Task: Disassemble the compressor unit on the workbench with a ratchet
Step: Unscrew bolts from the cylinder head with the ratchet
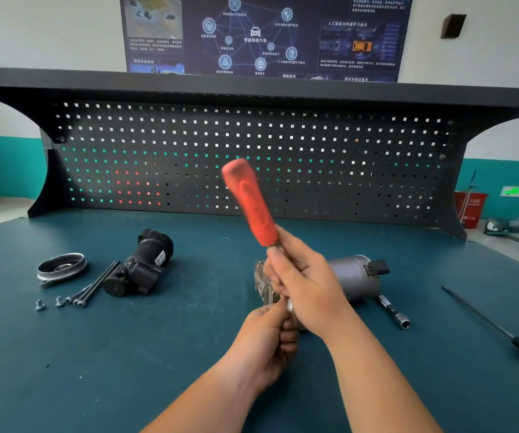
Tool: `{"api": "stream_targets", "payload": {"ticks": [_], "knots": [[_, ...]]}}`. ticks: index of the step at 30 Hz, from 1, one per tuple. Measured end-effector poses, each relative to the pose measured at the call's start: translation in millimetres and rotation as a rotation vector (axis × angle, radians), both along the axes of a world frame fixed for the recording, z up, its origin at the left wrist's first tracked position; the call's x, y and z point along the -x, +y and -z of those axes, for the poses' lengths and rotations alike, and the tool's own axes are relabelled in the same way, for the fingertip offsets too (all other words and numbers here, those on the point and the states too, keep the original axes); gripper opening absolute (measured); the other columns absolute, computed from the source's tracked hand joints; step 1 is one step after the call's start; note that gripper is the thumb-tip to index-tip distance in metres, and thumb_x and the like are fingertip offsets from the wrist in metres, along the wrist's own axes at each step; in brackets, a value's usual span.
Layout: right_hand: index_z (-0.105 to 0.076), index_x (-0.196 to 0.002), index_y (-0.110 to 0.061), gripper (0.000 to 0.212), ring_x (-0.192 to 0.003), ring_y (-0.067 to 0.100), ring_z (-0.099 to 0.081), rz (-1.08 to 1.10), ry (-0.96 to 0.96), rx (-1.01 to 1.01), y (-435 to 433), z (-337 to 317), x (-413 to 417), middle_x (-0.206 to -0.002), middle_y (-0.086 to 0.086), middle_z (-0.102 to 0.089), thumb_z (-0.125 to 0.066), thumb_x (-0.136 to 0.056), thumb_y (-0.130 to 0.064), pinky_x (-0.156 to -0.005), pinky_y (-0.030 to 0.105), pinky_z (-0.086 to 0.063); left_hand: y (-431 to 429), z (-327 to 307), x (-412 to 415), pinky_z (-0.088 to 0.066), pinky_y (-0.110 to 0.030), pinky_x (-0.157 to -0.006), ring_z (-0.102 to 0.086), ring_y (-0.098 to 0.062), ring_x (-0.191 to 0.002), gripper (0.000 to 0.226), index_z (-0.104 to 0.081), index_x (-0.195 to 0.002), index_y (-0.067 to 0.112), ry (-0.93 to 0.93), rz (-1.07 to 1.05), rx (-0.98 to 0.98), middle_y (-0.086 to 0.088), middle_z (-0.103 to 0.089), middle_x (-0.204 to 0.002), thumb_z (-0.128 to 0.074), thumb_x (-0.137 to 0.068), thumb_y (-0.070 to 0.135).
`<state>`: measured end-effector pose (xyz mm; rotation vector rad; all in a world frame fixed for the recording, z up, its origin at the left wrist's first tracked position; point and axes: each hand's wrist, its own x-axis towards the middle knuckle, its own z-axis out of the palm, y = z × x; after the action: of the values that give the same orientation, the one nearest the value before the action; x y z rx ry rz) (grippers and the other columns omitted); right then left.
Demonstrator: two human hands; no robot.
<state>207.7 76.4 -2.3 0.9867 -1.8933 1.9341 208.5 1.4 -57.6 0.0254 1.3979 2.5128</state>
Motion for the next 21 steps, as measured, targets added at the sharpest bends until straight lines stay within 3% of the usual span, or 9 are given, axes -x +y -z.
{"api": "stream_targets", "payload": {"ticks": [3, 7, 9, 12, 15, 18, 20, 21], "knots": [[-0.056, -0.111, -0.024, 0.023, -0.039, 0.001, -0.029, 0.188, -0.119, 0.346, 3.4, -3.6, 3.4, -0.053, -0.012, -0.039, -0.039, -0.101, -0.013, -0.04, 0.014, -0.03, 1.3, -1.8, 1.0, -0.022, -0.013, -0.032, -0.025, -0.003, -0.033, 0.038, -0.046, -0.052, 0.019, 0.002, 0.012, -0.043, 0.008, -0.031, -0.043, -0.059, -0.087, 0.026], [-0.055, -0.101, -0.022, 0.019, -0.033, 0.003, -0.029, 0.385, -0.512, 0.938, 12.2, 1.6, 12.0, -0.052, -0.009, -0.037, -0.037, -0.102, -0.021, -0.035, 0.014, -0.03, 1.9, -4.2, 1.2, -0.02, -0.013, -0.032, -0.024, -0.002, -0.033, 0.031, -0.047, -0.047, 0.02, 0.026, 0.027, -0.081, 0.007, -0.032, -0.043, -0.064, -0.069, 0.034], [-0.055, -0.101, -0.024, 0.019, -0.033, 0.003, -0.028, 0.384, -0.542, 0.987, 12.3, 2.3, 12.9, -0.049, -0.011, -0.037, -0.036, -0.102, -0.023, -0.035, 0.014, -0.03, 0.7, -3.3, 1.8, -0.021, -0.014, -0.032, -0.024, -0.003, -0.034, 0.035, -0.045, -0.051, 0.02, 0.021, 0.013, -0.037, 0.007, -0.032, -0.044, -0.063, -0.077, 0.033], [-0.058, -0.1, -0.027, 0.022, -0.036, 0.002, -0.027, 0.345, -0.313, 0.723, 5.1, -1.3, 10.3, -0.047, -0.013, -0.037, -0.036, -0.102, -0.022, -0.037, 0.016, -0.03, -0.4, -0.6, 2.6, -0.021, -0.015, -0.032, -0.024, -0.004, -0.035, 0.04, -0.042, -0.053, 0.021, -0.004, -0.007, 0.034, 0.007, -0.031, -0.045, -0.061, -0.087, 0.032], [-0.056, -0.117, -0.03, 0.024, -0.042, 0.0, -0.029, 0.169, -0.065, 0.249, 0.8, -0.3, 4.9, -0.052, -0.014, -0.037, -0.044, -0.1, -0.02, -0.041, 0.014, -0.029, -0.1, 3.8, 5.5, -0.02, -0.014, -0.032, -0.026, -0.004, -0.034, 0.04, -0.041, -0.053, 0.02, 0.002, -0.008, 0.075, 0.007, -0.034, -0.045, -0.056, -0.09, 0.028], [-0.046, -0.122, -0.044, 0.036, -0.059, -0.006, -0.049, 0.093, 0.205, -0.273, -1.3, 4.9, 0.1, -0.063, -0.027, -0.053, -0.046, -0.092, -0.023, -0.062, 0.007, -0.037, 0.0, 6.9, 7.2, -0.019, -0.016, -0.038, -0.031, -0.005, -0.042, 0.02, -0.047, -0.066, 0.014, 0.041, -0.023, 0.073, 0.002, -0.038, -0.051, -0.047, -0.085, 0.009], [-0.042, -0.123, -0.046, 0.037, -0.069, -0.009, -0.052, 0.142, 0.309, -0.399, -4.7, 6.9, -1.4, -0.07, -0.037, -0.054, -0.046, -0.093, -0.025, -0.071, 0.006, -0.036, -0.2, 6.6, 6.5, -0.018, -0.022, -0.047, -0.031, -0.009, -0.052, 0.008, -0.051, -0.073, 0.013, 0.066, -0.032, 0.059, -0.002, -0.039, -0.06, -0.046, -0.078, 0.01], [-0.043, -0.121, -0.047, 0.036, -0.067, -0.008, -0.051, 0.155, 0.303, -0.355, -6.9, 6.7, -2.7, -0.068, -0.034, -0.054, -0.045, -0.093, -0.025, -0.069, 0.007, -0.036, -0.6, 6.3, 6.1, -0.018, -0.022, -0.048, -0.03, -0.009, -0.052, 0.01, -0.05, -0.071, 0.013, 0.065, -0.028, 0.056, -0.002, -0.037, -0.06, -0.046, -0.079, 0.008]]}}
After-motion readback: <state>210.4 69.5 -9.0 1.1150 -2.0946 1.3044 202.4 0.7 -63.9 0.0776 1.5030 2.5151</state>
